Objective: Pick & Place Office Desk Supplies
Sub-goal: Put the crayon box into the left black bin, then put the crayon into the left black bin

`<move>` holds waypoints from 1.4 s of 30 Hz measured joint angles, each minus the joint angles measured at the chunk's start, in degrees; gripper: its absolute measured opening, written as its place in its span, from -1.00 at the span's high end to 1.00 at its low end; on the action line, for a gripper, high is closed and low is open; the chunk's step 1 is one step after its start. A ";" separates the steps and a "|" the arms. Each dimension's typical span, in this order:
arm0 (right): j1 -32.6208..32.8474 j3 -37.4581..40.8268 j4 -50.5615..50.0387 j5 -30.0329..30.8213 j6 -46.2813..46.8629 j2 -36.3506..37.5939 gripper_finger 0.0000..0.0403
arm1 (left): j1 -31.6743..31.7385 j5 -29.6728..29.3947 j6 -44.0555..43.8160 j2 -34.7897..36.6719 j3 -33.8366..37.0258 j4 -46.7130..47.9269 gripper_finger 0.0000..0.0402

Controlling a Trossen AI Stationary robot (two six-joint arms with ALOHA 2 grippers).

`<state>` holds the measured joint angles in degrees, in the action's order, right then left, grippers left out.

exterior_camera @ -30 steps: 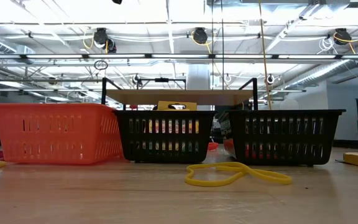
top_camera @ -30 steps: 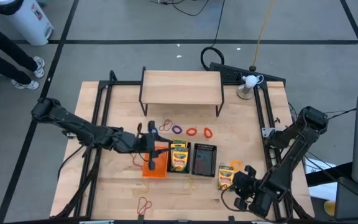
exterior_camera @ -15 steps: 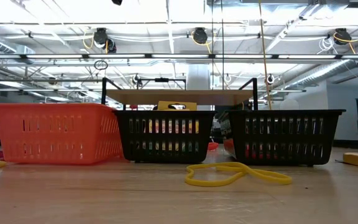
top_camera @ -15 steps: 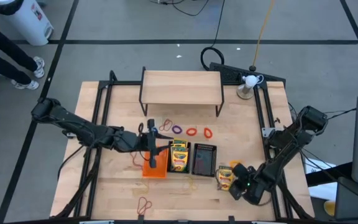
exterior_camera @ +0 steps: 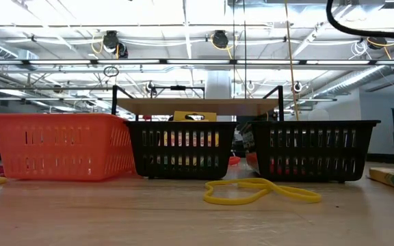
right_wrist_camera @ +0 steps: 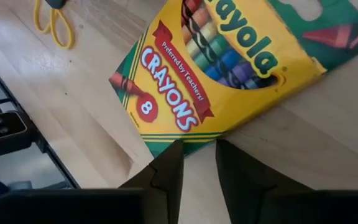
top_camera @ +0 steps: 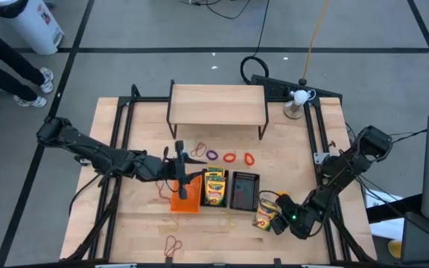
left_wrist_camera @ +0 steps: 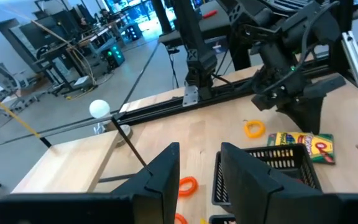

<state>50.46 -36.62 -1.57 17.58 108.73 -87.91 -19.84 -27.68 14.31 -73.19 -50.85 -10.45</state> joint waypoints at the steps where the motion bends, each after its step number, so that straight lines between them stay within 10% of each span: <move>1: -0.16 0.00 0.08 -0.02 -0.45 -0.01 0.58 | 0.00 0.00 -0.02 0.02 0.00 -0.08 0.40; 10: -0.34 0.04 0.17 0.98 -5.42 -0.10 0.96 | 0.00 0.00 -0.20 0.00 0.00 -0.10 0.40; 26: -0.61 0.15 -0.82 5.62 -15.79 5.19 1.00 | 0.00 0.04 -0.40 0.00 0.00 -0.08 0.40; 42: -2.11 0.09 -4.66 12.57 -56.69 17.69 1.00 | 0.00 0.13 -0.87 0.00 0.00 -0.10 0.40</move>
<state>48.35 -36.53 -6.23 30.15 52.04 -70.22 -19.84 -27.55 13.44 -73.19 -50.85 -10.55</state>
